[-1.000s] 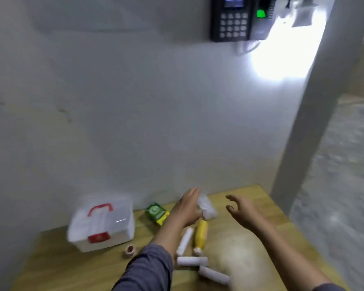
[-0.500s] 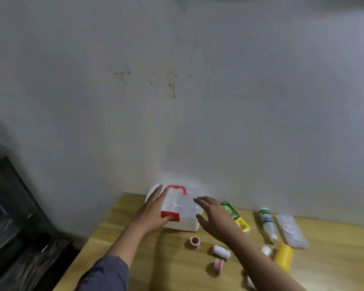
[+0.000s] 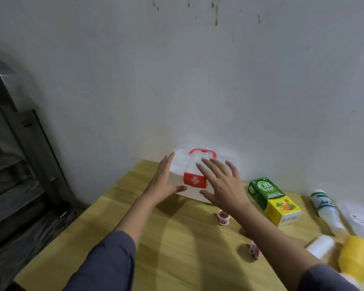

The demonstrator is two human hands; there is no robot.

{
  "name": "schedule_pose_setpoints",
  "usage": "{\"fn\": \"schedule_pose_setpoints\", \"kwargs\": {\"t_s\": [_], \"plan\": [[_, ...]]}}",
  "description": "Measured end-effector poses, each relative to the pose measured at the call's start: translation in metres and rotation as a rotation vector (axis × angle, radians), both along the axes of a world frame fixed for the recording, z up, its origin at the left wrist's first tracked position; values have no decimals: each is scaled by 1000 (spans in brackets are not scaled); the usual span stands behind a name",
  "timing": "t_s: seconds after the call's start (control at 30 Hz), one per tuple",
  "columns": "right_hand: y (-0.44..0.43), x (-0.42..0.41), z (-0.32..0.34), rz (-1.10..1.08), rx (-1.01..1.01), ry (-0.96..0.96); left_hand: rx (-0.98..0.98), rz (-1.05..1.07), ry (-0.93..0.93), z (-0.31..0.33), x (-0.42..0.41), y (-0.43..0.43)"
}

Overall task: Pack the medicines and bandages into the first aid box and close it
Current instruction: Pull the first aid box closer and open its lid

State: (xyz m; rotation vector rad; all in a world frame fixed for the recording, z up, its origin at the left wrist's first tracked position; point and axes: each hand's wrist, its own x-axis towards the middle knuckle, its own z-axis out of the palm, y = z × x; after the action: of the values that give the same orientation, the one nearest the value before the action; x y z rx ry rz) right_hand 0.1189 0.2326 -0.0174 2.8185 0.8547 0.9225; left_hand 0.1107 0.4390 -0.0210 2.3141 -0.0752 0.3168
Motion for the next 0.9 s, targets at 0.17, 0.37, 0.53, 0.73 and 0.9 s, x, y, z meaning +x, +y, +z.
{"fn": "schedule_pose_setpoints", "kwargs": {"t_s": [0.17,0.37,0.53,0.73,0.9], "plan": [[-8,1,1,90,94,15,-77,52,-114,-7,-6,-11],[-21,-4,0,277,360,67,-81,66,-137,-12,-12,-20],[-20,-4,3,287,570,183,-137,50,-108,-14,-13,-25],[-18,-2,16,234,620,222,-196,12,-49,-15,-12,-22],[-22,0,43,296,769,283,-259,-7,28,-13,-9,-21]]}}
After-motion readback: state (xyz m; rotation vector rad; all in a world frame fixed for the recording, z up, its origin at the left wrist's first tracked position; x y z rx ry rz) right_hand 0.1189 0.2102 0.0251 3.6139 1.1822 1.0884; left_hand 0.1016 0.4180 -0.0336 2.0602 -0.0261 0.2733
